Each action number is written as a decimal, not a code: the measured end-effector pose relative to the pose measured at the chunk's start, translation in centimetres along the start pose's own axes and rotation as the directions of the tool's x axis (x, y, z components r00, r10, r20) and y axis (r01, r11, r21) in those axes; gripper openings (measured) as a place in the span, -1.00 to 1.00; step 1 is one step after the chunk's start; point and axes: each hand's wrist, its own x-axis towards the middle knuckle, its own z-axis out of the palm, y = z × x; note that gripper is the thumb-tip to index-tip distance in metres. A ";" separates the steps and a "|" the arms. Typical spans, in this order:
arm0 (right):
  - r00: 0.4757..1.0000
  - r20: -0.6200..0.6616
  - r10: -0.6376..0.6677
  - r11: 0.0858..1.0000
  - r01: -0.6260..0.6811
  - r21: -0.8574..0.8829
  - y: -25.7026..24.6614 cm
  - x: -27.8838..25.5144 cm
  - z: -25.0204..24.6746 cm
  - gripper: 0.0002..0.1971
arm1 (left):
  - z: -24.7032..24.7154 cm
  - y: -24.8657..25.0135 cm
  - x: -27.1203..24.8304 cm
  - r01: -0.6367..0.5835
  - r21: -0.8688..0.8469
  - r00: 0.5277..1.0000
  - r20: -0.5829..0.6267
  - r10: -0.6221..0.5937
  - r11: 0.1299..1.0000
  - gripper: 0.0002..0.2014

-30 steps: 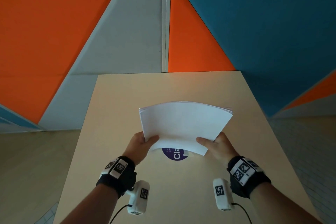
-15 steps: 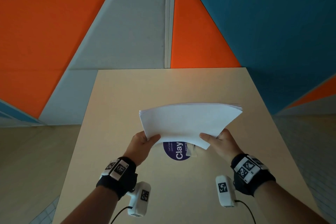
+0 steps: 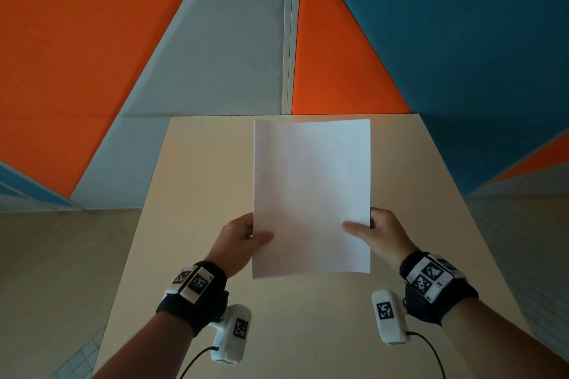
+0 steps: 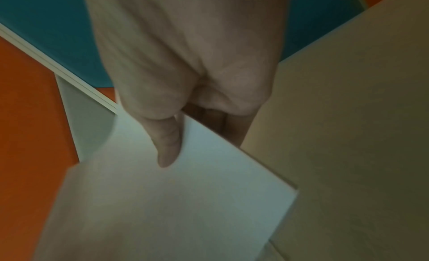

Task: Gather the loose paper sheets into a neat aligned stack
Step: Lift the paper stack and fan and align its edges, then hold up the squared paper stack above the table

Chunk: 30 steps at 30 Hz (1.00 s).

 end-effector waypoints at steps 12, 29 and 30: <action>0.962 0.030 0.272 0.945 -0.261 -0.195 2.0 -1.0 2.5 -0.73 | 3.2 -2.2 -1.1 0.307 0.230 0.951 -0.099 -0.292 0.923 -0.84; 0.869 -0.069 0.490 0.755 -0.463 -0.464 0.4 -0.7 4.2 -0.18 | 4.7 -2.6 -0.5 0.460 0.599 0.876 -0.186 -0.445 0.655 -0.59; 0.866 -0.078 0.494 0.749 -0.470 -0.467 0.3 -0.6 4.1 -0.16 | 4.6 -2.6 -0.4 0.460 0.608 0.875 -0.187 -0.446 0.647 -0.57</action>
